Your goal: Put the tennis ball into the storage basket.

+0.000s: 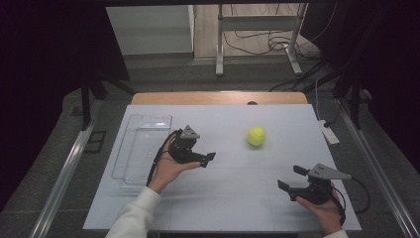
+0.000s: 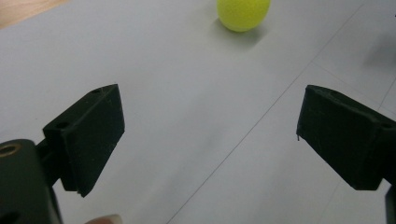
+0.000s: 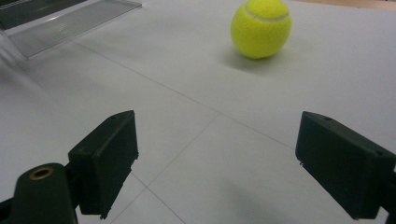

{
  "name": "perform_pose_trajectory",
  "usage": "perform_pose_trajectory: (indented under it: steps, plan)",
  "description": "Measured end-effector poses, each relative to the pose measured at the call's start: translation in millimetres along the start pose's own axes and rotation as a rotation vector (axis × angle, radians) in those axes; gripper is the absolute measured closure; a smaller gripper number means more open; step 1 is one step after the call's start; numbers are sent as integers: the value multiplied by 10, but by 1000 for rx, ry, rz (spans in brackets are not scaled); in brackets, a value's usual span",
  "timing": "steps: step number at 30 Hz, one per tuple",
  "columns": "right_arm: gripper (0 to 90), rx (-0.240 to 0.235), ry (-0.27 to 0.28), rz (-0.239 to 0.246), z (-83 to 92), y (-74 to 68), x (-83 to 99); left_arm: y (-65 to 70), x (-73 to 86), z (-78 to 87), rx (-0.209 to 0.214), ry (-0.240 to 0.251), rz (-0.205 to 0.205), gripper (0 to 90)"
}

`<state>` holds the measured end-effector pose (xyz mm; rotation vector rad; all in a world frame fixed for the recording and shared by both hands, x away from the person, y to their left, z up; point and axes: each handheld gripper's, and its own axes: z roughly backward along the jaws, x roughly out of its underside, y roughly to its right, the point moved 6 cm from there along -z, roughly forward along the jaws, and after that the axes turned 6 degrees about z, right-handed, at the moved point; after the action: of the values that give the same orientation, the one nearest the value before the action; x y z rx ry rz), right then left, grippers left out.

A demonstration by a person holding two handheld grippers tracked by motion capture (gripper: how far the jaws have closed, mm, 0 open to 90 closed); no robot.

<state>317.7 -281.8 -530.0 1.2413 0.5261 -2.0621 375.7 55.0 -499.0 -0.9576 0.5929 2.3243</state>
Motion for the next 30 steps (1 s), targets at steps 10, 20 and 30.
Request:
perform_pose_trajectory:
  steps: [10,20,30]
  plan:
    - [131,-8,-12,10,-44,-16,1,32,-134,-36,9,3,-9,81]
    - [131,-5,-12,9,-60,-12,0,40,-206,-127,26,-8,-5,80]
    - [130,-5,-7,2,-20,3,22,81,-353,-202,50,-8,-31,78]
